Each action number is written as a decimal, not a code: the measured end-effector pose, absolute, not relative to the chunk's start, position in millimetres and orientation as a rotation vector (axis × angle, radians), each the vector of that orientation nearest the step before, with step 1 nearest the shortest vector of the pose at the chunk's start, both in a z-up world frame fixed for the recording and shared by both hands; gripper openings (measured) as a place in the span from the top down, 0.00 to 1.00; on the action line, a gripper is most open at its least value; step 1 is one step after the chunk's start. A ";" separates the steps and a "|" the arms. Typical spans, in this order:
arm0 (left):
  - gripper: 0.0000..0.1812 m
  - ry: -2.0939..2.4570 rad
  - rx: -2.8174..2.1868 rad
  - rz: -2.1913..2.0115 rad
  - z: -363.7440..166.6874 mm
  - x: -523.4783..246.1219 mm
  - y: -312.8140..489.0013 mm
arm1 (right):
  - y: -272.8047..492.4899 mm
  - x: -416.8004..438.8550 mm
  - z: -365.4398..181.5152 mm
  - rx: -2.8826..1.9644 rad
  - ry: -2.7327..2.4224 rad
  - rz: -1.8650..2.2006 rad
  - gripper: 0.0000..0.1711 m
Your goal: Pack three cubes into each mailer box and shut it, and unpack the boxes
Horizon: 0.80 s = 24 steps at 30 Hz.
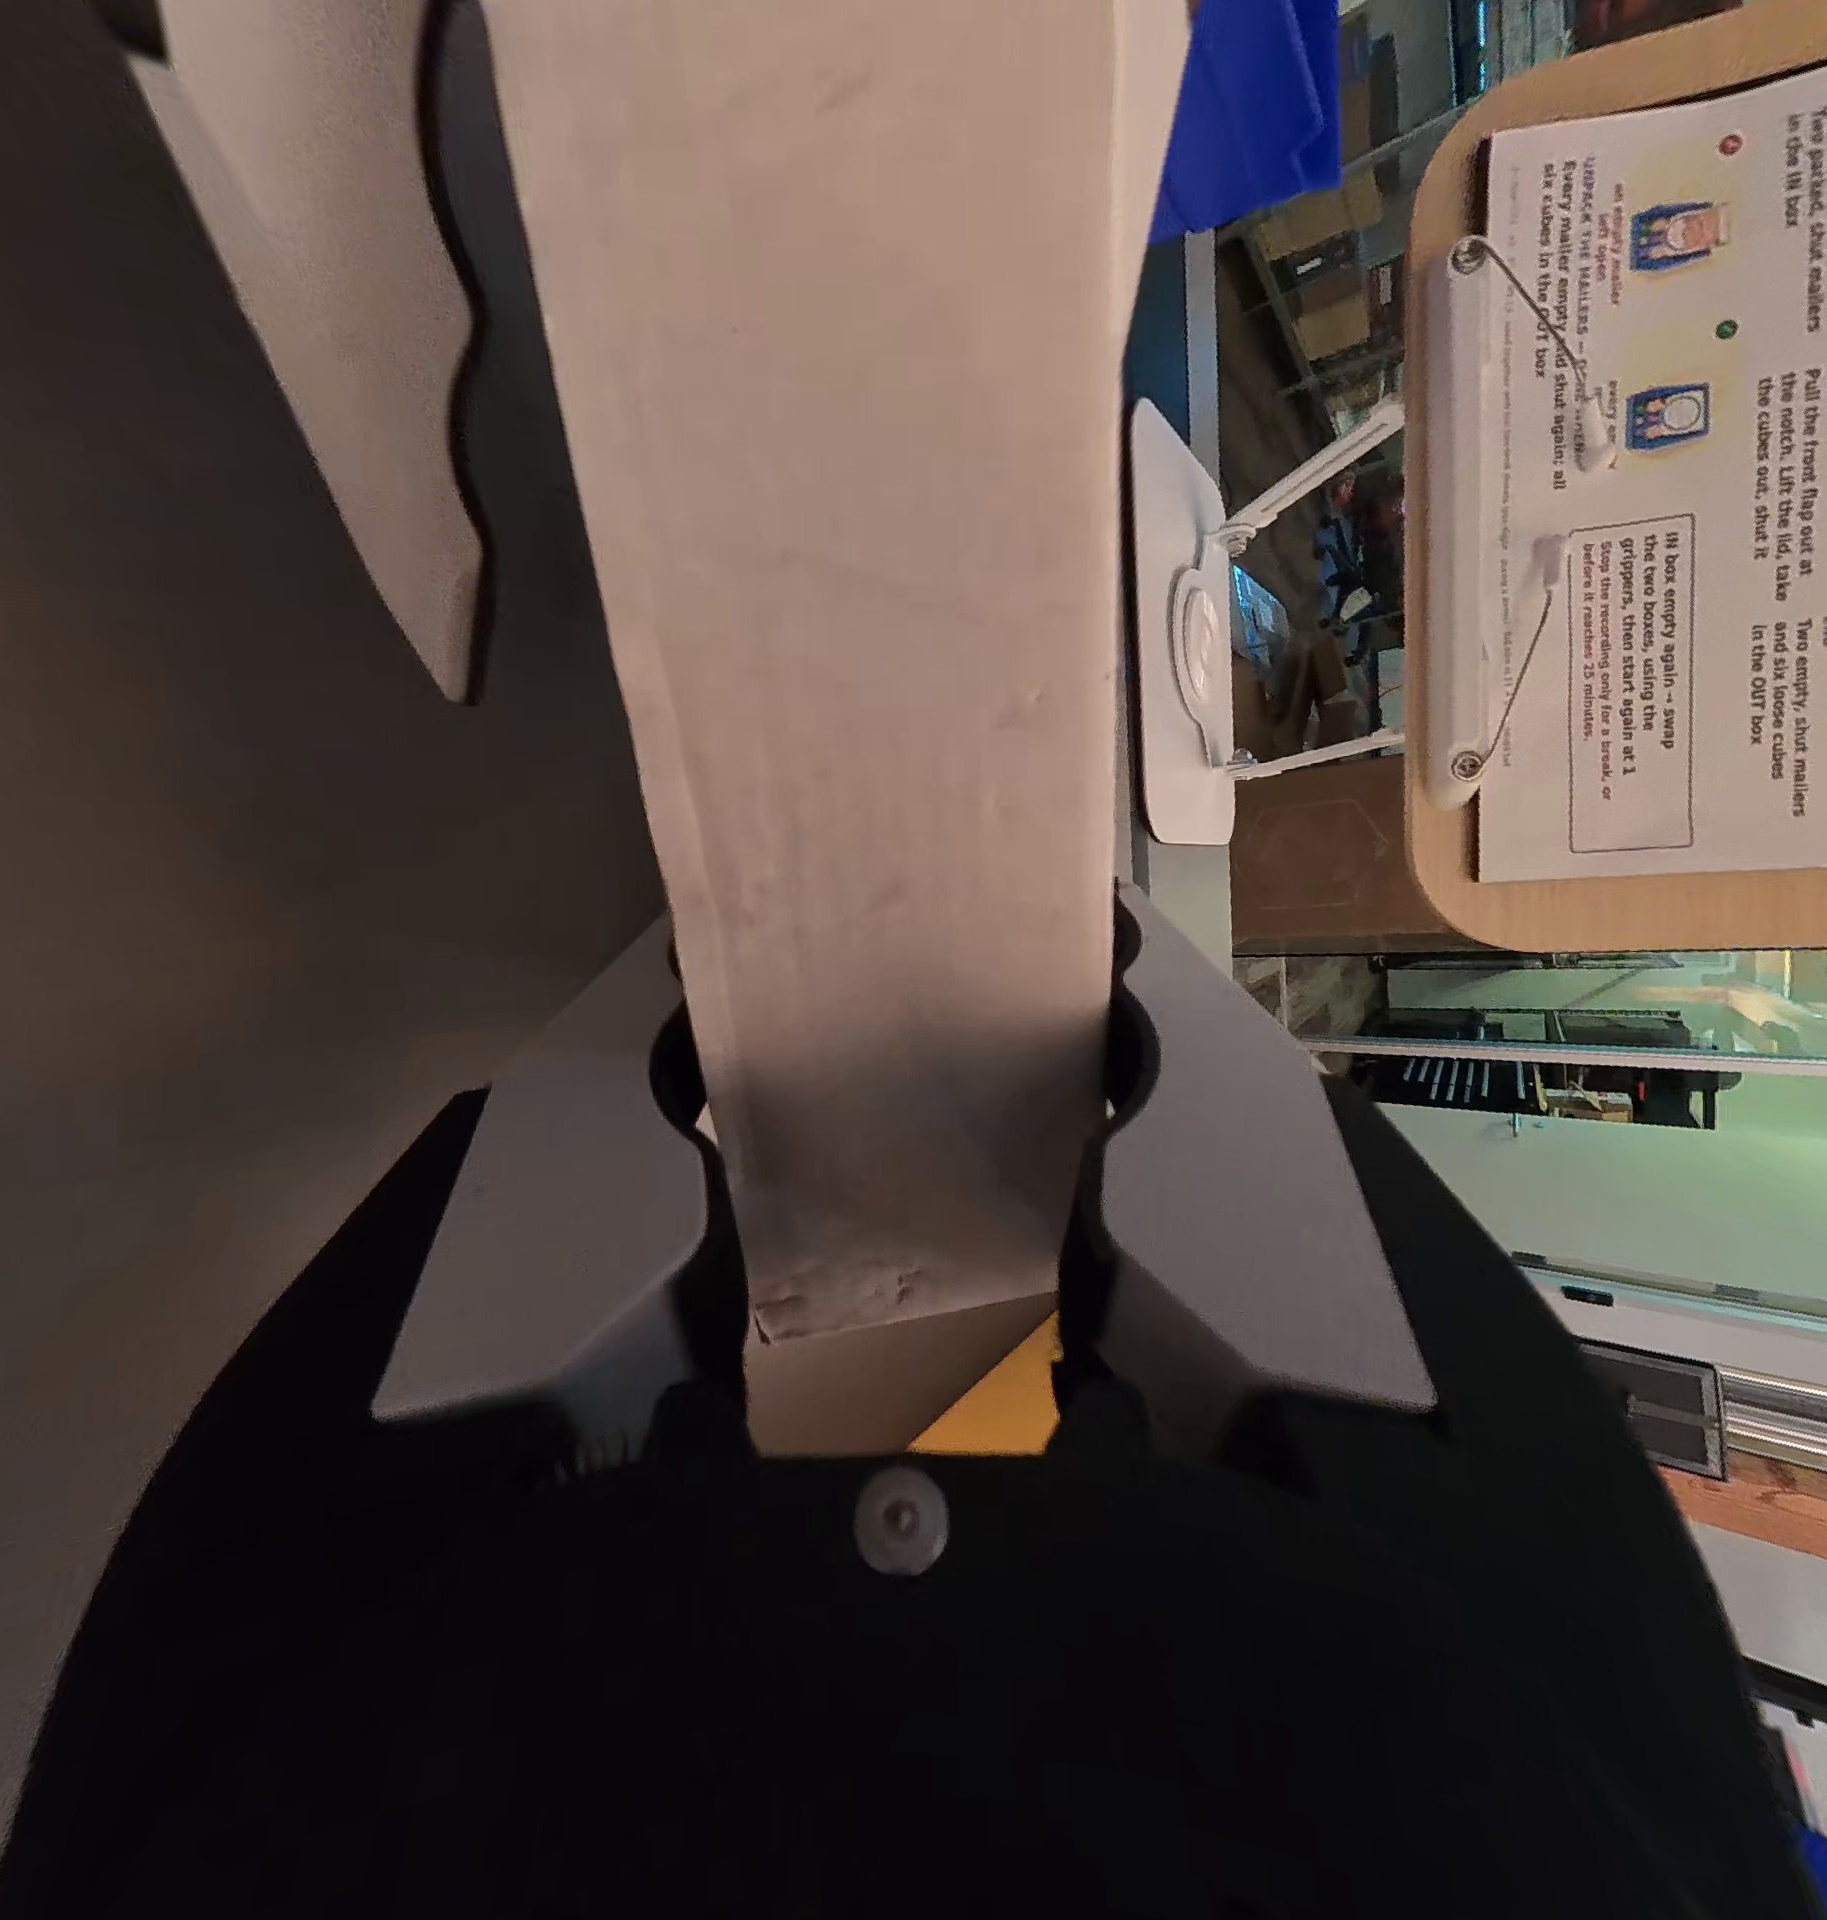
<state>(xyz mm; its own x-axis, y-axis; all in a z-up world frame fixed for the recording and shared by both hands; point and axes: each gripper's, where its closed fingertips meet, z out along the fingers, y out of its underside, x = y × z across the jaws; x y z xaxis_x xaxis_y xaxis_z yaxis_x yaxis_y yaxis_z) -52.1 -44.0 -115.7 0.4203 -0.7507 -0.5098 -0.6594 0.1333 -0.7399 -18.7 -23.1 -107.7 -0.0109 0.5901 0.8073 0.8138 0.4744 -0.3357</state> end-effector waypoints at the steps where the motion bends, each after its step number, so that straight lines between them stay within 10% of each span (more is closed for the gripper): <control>1: 0.39 1.288 -1.568 -0.107 -117.4 -51.1 -43.5 | -23.3 -18.6 -108.0 -1.210 -1.704 -0.281 0.56; 12: 0.43 1.242 -1.506 -0.172 -107.4 -47.6 -40.9 | -23.2 -17.8 -105.8 -1.231 -1.684 -0.229 0.56; 17: 0.27 1.245 -1.588 -0.125 -121.5 -47.6 -32.9 | -27.3 -26.0 -115.9 -1.268 -1.763 -0.155 0.58; 24: 0.41 1.229 -1.602 -0.103 -117.3 -58.4 -27.9 | -24.9 -31.2 -113.8 -1.286 -1.892 -0.052 0.57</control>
<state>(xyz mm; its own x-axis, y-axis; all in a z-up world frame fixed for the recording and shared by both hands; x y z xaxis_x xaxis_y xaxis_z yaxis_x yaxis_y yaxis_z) -58.4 -27.9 -117.3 0.4661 -0.7375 -0.4888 -0.6456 0.0942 -0.7578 -31.2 -24.9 -113.8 -0.1344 0.7530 0.6441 0.7873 0.4759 -0.3920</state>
